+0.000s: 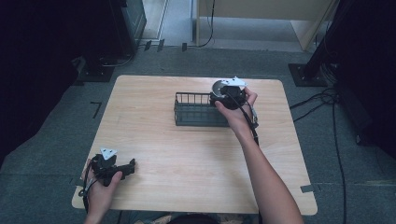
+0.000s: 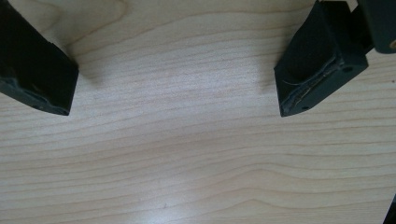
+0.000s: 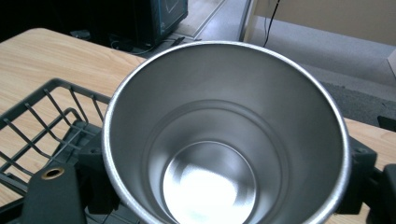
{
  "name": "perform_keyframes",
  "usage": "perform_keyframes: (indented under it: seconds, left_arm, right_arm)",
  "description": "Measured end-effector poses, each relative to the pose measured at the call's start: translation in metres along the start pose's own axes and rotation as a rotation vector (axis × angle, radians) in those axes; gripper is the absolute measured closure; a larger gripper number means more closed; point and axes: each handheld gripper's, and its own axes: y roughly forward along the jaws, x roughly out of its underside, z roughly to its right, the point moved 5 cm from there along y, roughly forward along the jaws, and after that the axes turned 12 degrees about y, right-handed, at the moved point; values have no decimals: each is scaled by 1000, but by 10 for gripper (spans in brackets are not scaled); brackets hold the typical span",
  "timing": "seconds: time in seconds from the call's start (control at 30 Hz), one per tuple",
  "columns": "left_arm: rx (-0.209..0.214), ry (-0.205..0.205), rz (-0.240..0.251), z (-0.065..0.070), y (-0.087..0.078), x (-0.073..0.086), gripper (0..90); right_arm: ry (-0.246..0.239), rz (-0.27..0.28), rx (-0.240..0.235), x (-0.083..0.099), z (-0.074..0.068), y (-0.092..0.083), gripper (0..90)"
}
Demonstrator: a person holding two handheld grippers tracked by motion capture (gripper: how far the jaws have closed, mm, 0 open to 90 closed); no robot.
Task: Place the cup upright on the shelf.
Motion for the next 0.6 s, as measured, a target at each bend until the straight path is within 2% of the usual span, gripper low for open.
perform_keyframes:
  seconds: [0.4,0.6]
  left_arm:
    - [0,0,0,0,0,0,0]
    - [0,0,0,0,0,0,0]
  right_arm:
    - [-6,-51,20,14,3,16,182]
    - [-10,-87,12,22,2,21,182]
